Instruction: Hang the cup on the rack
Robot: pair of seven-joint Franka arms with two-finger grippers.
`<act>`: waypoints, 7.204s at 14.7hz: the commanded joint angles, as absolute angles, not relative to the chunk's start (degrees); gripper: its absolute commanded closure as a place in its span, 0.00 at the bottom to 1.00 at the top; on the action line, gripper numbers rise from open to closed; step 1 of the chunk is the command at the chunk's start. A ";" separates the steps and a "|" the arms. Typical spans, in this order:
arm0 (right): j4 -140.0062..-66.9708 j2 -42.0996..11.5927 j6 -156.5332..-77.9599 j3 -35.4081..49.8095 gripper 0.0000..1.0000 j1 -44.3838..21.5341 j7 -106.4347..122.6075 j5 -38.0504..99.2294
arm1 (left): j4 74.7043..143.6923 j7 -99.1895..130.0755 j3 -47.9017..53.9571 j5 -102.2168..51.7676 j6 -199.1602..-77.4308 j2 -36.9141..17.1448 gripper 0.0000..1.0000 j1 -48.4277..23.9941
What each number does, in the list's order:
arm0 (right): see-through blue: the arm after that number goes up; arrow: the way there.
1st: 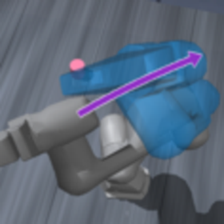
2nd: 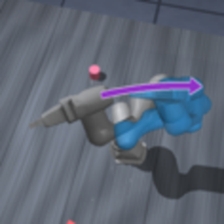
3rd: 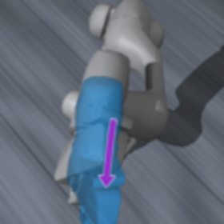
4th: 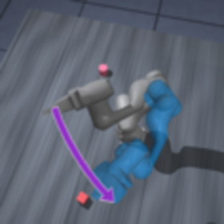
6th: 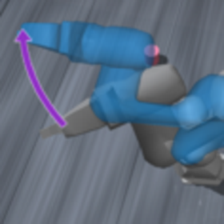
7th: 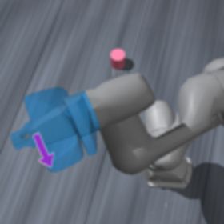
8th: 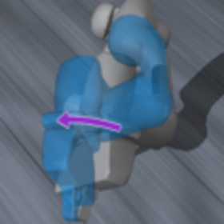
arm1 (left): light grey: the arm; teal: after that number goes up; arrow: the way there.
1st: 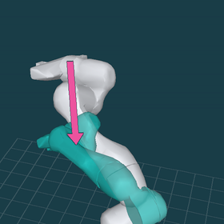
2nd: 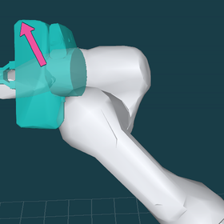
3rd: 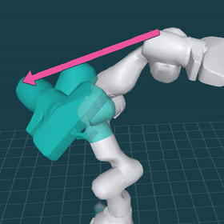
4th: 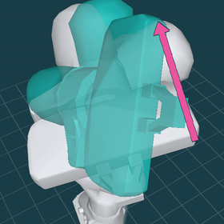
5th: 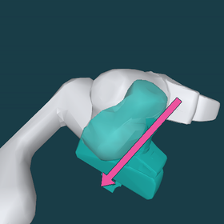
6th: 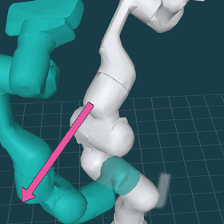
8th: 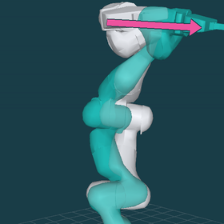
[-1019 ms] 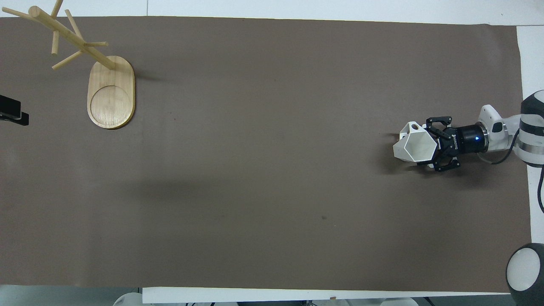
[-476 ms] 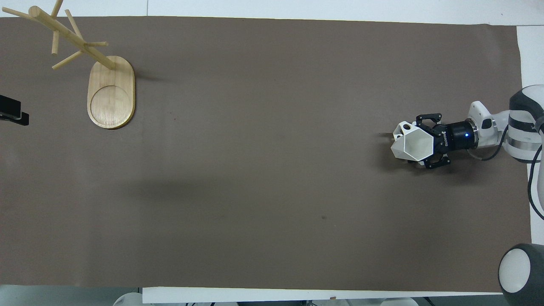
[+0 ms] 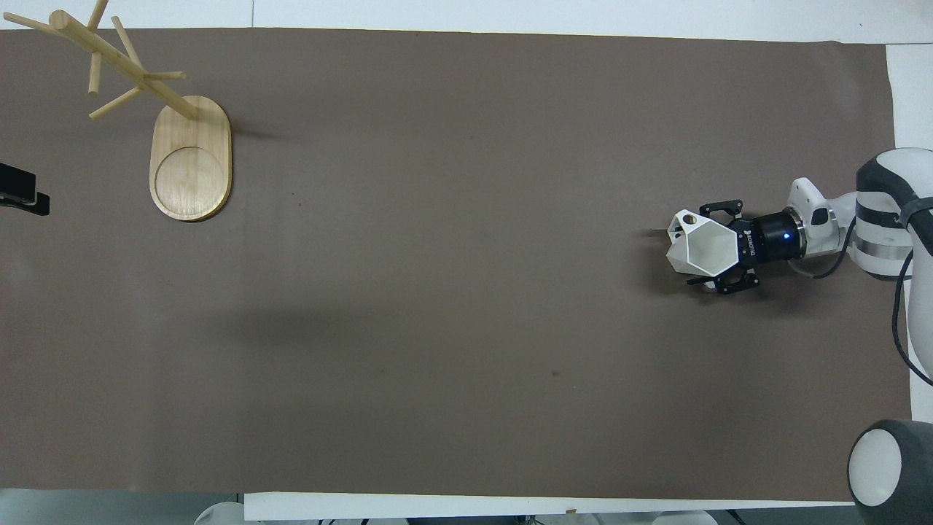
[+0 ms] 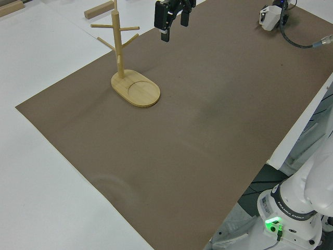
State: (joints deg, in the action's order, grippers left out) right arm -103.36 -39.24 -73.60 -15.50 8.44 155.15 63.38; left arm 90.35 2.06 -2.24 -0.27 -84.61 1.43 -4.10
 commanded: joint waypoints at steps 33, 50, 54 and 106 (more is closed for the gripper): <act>-105.91 -26.72 -134.65 7.38 0.73 -24.96 143.35 120.23 | 78.75 49.57 -1.58 1.49 -92.45 -17.58 0.00 -34.89; -105.91 -26.72 -135.88 7.38 0.72 -24.96 143.35 120.15 | 90.61 56.69 -1.49 -4.66 -107.14 -15.47 1.00 -33.66; -105.91 -26.72 -135.88 7.38 0.69 -24.87 143.26 120.23 | 90.70 57.13 -1.49 -4.83 -107.05 -15.38 1.00 -33.57; -90.98 0.62 -79.20 -18.28 0.00 -4.30 5.54 -0.79 | 132.19 52.73 -1.93 1.93 -190.37 -8.61 1.00 -10.73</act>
